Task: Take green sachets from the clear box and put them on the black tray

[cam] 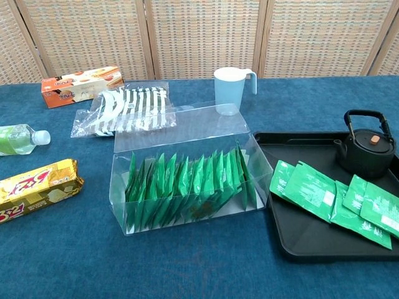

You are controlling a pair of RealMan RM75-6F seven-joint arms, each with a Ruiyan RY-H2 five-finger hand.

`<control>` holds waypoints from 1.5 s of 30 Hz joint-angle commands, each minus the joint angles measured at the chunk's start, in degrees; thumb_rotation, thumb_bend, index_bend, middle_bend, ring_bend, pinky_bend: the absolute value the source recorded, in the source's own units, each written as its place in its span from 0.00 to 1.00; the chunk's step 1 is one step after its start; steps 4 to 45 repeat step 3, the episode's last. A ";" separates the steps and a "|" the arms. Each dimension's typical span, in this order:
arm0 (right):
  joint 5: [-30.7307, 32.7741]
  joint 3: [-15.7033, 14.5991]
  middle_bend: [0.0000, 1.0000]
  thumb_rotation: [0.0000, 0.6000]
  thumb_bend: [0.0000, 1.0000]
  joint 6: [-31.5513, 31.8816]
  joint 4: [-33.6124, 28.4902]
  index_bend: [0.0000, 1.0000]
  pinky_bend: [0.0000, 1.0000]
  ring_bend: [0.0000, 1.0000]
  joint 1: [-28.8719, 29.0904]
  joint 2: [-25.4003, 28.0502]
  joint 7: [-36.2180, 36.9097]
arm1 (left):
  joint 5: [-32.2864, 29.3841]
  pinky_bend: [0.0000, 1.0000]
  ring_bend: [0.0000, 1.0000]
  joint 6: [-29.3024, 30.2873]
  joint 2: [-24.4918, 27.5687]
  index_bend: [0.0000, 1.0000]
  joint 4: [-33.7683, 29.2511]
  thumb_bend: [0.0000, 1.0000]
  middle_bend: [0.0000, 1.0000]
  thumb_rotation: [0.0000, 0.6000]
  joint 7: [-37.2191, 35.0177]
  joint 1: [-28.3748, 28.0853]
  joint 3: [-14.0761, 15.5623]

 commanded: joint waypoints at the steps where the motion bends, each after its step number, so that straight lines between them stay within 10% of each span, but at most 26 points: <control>1: 0.81 0.27 0.00 1.00 0.00 0.91 1.41 0.00 0.00 0.00 -1.37 -1.52 -0.01 | 0.21 0.00 0.00 0.78 0.07 0.00 0.21 0.10 0.00 1.00 -0.55 0.42 -0.03; 45: 0.90 0.54 0.00 1.00 0.00 1.03 2.48 0.00 0.00 0.00 -1.85 -2.27 -0.56 | 0.21 0.00 0.00 1.09 0.10 0.00 0.30 0.10 0.00 1.00 -0.76 0.65 -0.01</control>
